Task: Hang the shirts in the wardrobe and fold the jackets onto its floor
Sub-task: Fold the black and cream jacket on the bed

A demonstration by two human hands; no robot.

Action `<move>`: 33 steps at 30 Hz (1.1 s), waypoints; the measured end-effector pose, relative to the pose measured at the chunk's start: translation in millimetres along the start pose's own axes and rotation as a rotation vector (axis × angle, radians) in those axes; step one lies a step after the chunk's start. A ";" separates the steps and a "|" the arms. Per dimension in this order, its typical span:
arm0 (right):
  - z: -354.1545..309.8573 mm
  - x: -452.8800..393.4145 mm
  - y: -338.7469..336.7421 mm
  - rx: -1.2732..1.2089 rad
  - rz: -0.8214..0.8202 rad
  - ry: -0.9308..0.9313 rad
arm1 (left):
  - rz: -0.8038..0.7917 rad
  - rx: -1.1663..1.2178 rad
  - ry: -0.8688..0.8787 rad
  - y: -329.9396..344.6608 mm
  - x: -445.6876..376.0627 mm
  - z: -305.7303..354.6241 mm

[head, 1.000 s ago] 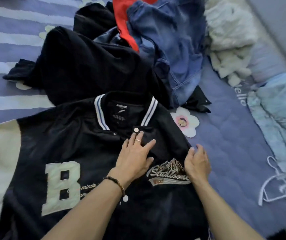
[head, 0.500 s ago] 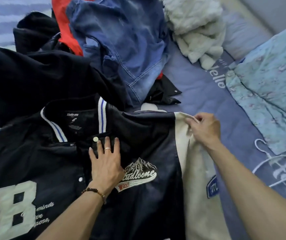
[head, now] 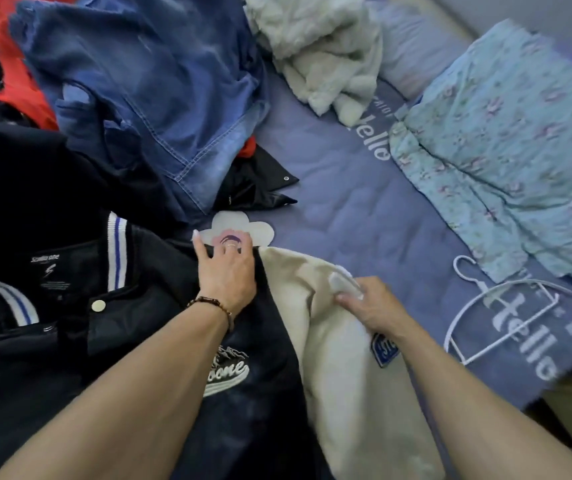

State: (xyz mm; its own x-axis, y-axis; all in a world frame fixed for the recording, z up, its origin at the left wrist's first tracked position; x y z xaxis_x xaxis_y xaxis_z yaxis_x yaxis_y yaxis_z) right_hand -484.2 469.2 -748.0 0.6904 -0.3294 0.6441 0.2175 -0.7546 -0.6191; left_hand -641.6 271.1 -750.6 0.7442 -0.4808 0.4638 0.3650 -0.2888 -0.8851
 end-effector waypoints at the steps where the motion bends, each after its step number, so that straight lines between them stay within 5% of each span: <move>1: -1.1 -0.3 -23.9 0.053 0.082 -0.010 | 0.014 -0.054 -0.043 0.2 -3.0 -2.7; 4: -3.6 -7.5 -75.3 0.239 0.247 0.027 | 0.003 -0.077 -0.068 1.8 -6.5 -3.5; 8: -20.3 -20.7 -47.9 0.525 0.232 0.145 | 0.014 -0.031 -0.033 4.2 11.7 -16.3; 15: -198.9 -56.6 58.6 0.398 0.147 -0.326 | 0.274 0.092 -0.225 -27.1 40.7 -152.7; 20: -210.3 -91.0 108.7 0.461 -0.111 -0.235 | 0.077 0.781 -0.540 22.1 69.1 -197.7; 25: -200.1 -99.5 103.9 0.311 -0.119 -0.325 | -0.100 0.878 -0.515 56.1 59.2 -201.2; 28: -211.5 -96.2 68.3 0.205 0.069 -0.365 | 0.055 0.821 -0.360 33.0 47.9 -196.5; 33: -227.7 -93.4 52.0 0.208 0.199 -0.376 | 0.313 0.660 -0.368 3.3 50.6 -221.3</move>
State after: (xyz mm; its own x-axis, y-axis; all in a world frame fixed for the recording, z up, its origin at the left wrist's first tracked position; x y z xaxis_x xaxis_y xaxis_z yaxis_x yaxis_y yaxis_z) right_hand -694.4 331.4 -738.0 0.9263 -0.1990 0.3199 0.1625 -0.5548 -0.8159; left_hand -726.5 62.6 -721.3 0.9605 -0.1223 0.2500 0.2783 0.4158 -0.8658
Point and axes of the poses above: each hand's wrist, its own x-axis away from the middle knuckle, its own y-axis out of the palm, z = x × y, the point moved 9 cm from there along -x, towards the middle knuckle, and after that the axes turned 12 degrees about -z, right-handed, at the moved point
